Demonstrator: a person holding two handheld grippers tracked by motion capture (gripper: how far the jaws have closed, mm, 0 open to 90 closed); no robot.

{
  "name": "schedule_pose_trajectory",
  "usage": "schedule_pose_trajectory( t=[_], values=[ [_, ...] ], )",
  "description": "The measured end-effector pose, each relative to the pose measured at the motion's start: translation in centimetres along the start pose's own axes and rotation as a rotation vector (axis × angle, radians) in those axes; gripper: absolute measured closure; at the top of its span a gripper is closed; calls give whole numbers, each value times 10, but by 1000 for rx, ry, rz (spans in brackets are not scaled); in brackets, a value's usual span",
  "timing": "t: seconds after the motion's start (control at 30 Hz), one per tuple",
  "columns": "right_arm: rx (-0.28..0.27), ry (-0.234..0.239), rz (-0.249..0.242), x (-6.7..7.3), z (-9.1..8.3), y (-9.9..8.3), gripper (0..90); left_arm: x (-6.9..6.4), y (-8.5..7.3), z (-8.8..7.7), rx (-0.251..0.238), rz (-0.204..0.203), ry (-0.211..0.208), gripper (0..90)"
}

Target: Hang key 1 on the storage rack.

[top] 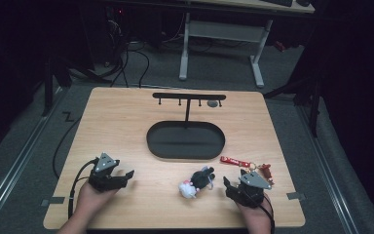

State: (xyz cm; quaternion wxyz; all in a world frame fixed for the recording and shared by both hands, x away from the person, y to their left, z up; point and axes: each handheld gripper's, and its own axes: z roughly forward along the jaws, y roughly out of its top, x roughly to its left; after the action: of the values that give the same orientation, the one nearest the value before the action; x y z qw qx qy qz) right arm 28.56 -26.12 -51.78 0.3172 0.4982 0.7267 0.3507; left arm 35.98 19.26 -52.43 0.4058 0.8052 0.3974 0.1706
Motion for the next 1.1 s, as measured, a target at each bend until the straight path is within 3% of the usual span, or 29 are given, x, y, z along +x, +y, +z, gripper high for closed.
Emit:
schedule_pose_trajectory(
  t=[0.17, 0.47, 0.63, 1.1],
  values=[
    [-26, -3, -1, -4, 1, 0, 293, -1, 1, -2, -33, 9, 14, 279],
    [-49, 15, -7, -5, -3, 0, 301, -2, 0, -2, -25, 20, 14, 278],
    [-43, 12, -3, -6, -1, 0, 301, -4, 0, -3, -25, 44, 13, 279],
    [-31, 11, 15, -8, 0, -2, 303, -5, -1, -4, -32, 55, 11, 282]
  ],
)
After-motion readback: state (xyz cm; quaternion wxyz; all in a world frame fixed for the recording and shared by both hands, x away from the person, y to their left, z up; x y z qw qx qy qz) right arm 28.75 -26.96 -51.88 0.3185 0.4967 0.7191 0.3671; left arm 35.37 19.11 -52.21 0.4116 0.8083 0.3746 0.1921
